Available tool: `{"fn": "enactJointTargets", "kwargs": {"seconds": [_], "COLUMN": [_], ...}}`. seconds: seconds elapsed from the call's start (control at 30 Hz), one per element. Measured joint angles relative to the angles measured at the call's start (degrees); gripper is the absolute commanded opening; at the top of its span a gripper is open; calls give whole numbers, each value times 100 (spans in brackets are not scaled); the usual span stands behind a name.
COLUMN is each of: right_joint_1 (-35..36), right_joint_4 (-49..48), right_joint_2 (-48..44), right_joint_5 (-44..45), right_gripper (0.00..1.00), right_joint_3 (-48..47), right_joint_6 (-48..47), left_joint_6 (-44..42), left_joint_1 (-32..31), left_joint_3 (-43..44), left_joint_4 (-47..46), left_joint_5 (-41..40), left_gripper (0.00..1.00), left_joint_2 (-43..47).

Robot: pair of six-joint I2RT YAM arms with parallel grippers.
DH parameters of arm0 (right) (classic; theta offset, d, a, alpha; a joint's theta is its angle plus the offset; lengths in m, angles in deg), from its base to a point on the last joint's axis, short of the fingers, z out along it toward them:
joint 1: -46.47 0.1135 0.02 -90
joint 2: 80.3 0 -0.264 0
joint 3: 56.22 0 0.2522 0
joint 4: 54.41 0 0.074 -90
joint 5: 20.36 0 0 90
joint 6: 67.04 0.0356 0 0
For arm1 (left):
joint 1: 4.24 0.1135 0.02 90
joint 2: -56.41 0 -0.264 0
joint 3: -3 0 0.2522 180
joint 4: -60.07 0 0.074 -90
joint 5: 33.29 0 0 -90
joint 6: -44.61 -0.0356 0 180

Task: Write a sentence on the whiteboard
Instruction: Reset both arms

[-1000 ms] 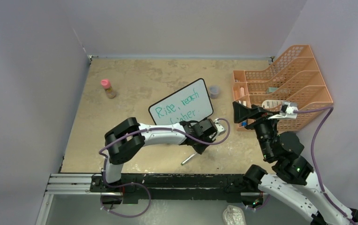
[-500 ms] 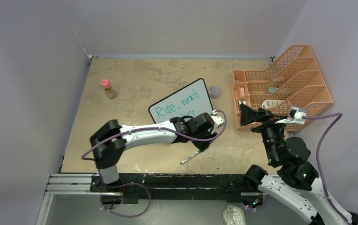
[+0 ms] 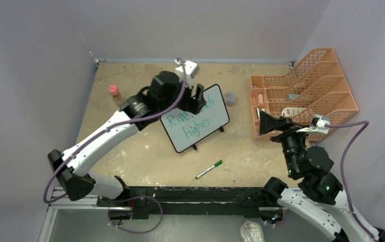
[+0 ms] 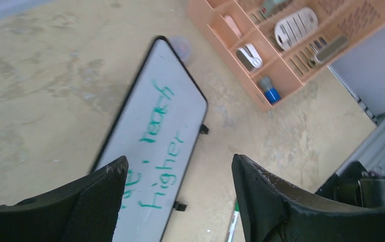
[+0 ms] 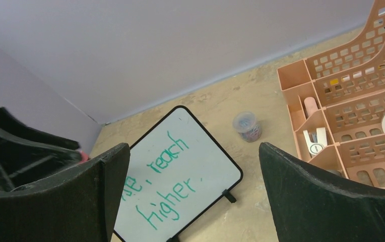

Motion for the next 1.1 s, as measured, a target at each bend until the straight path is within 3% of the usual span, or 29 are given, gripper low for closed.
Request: {"fn": "enactJointTargets", "kwargs": {"seconds": [0.13,0.3,0.73,1.1], "right_joint_1": [0,0,-2,-2], "right_joint_4": [-28,-28,28,48], "right_joint_2": [101,116,28,26], "right_joint_5": [76,273,748,776], "right_gripper": [99,99,99,99], "right_joint_3": [0,-9,-323,-282], "right_joint_6": [7,2,-236,-317], "left_joint_6": [46,149,459,444], "left_joint_1": [756,1641,1685,1685], "left_joint_3": [-66,-610,-2643,-3340], "left_joint_4": [232,494,863,1001], "left_joint_5": [-28,-437,-1353,-1786], "left_gripper": [82,83,86,88], "left_joint_2": [629,1799,5875,7012]}}
